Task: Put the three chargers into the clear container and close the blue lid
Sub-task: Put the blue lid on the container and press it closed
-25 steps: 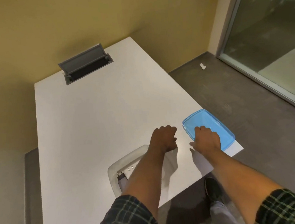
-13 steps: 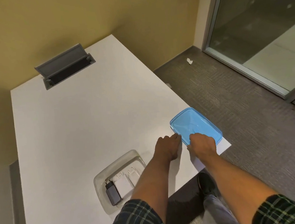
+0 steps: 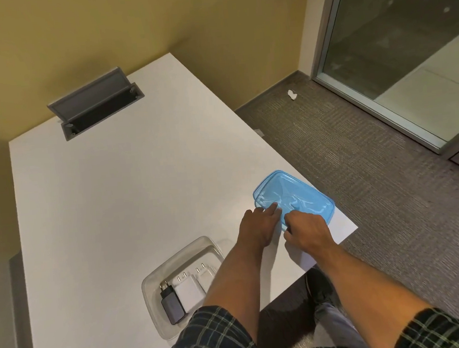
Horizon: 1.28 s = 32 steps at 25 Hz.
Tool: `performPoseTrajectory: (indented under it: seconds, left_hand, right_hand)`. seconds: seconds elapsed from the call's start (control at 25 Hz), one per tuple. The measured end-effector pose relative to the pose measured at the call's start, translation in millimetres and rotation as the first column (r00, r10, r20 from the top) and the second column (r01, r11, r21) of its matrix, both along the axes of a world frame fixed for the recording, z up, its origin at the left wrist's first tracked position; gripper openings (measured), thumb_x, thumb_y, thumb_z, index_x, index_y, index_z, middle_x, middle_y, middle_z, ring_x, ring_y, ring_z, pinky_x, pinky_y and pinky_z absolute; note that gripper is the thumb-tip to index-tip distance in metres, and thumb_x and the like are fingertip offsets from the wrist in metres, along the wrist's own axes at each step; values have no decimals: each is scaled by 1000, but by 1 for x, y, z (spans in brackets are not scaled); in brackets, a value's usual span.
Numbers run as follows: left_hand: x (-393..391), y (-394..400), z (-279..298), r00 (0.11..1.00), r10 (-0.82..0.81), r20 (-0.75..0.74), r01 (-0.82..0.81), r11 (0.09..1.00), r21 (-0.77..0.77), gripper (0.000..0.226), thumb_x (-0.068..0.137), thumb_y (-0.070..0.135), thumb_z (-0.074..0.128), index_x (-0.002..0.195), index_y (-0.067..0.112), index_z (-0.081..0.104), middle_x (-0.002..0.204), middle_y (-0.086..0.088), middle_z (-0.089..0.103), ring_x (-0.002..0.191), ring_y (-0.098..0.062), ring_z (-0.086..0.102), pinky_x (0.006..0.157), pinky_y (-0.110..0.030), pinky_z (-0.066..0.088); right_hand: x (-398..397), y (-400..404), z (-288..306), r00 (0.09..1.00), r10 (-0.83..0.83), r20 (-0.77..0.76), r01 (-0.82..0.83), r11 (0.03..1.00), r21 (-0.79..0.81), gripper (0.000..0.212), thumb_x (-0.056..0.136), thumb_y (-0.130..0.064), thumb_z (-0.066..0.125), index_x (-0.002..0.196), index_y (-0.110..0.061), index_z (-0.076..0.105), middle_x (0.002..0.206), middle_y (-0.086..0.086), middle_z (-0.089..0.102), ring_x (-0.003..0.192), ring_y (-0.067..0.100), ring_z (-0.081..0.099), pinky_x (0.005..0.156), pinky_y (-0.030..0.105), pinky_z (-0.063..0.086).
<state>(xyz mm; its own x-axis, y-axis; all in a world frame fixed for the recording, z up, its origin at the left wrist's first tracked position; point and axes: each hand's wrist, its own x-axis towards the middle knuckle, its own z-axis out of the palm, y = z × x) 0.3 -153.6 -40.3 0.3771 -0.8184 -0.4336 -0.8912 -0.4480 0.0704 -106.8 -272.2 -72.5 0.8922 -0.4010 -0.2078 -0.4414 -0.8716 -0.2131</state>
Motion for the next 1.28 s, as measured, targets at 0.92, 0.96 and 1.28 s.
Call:
performPoseTrajectory:
  seconds: [0.92, 0.96, 1.28]
  left_hand:
    - [114, 144, 91, 726, 685, -60, -585, 570, -578, 18, 91, 34, 64, 102, 20, 69, 103, 1, 68, 97, -24, 66, 90, -38, 44]
    - [114, 155, 93, 702, 703, -113, -618, 523, -587, 19, 90, 34, 64, 102, 19, 69, 104, 1, 68, 97, -24, 66, 93, -39, 45]
    - [112, 214, 107, 537, 751, -384, -761, 234, -605, 33, 89, 36, 69, 117, 18, 65, 115, -1, 66, 106, -22, 62, 95, -41, 52]
  right_hand:
    - [89, 57, 99, 836, -189, 515, 8, 943, 332, 46, 81, -71, 61, 80, -29, 42, 73, -11, 50, 63, 8, 49, 52, 22, 33]
    - [94, 61, 101, 837, -202, 509, -13, 922, 387, 45, 81, -69, 63, 83, -30, 41, 75, -11, 51, 65, 8, 52, 53, 22, 35]
    - [121, 95, 109, 849, -167, 502, -171, 812, 558, 32, 89, -28, 66, 113, -34, 45, 92, -15, 61, 81, 3, 62, 63, 17, 46]
